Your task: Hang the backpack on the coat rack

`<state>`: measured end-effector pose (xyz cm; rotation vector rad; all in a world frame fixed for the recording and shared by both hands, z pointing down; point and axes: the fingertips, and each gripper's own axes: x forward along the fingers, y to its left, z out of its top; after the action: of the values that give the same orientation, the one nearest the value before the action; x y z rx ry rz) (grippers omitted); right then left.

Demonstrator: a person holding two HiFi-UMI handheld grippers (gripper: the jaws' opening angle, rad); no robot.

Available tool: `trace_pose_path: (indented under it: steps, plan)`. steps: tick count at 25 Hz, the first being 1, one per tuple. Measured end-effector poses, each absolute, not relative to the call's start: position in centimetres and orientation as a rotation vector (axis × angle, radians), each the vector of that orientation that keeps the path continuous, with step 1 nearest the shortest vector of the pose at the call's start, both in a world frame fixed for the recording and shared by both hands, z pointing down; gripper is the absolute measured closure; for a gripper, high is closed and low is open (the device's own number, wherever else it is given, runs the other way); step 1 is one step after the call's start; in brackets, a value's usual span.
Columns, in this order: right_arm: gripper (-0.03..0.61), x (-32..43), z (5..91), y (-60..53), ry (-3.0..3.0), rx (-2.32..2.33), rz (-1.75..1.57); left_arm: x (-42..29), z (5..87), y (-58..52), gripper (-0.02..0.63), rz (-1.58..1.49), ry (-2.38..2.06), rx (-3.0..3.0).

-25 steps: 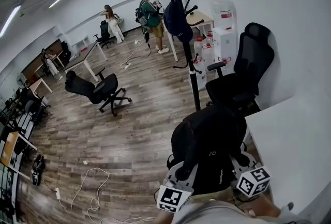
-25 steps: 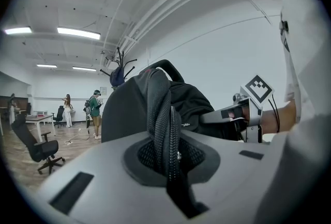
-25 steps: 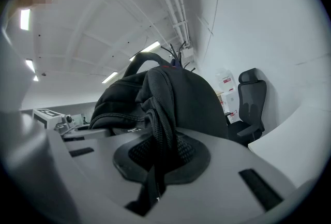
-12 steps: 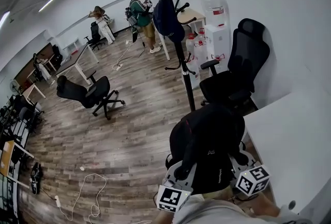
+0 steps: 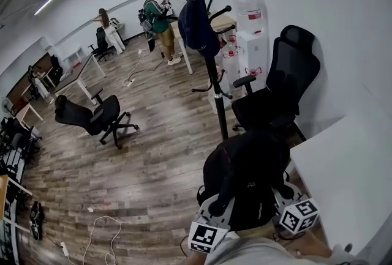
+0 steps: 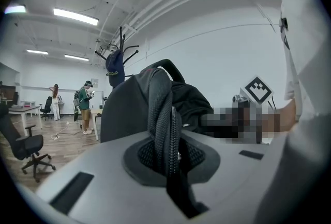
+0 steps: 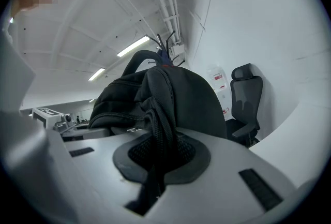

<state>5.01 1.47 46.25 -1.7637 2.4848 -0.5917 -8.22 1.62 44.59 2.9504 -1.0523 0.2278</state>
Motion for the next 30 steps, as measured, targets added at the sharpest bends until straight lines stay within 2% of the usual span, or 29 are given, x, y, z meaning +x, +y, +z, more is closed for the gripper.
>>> trace_pose_path:
  steps: [19, 30]
  plan:
    - [0.548, 4.6, 48.8, -8.7, 2.371, -1.915, -0.617, -8.7, 46.5, -9.5, 0.583, 0.248, -0.910, 2.980]
    - [0.548, 7.7, 50.9, -13.7, 2.441, -1.871, -0.676, -5.7, 48.9, -14.3, 0.583, 0.302, -0.976, 2.906]
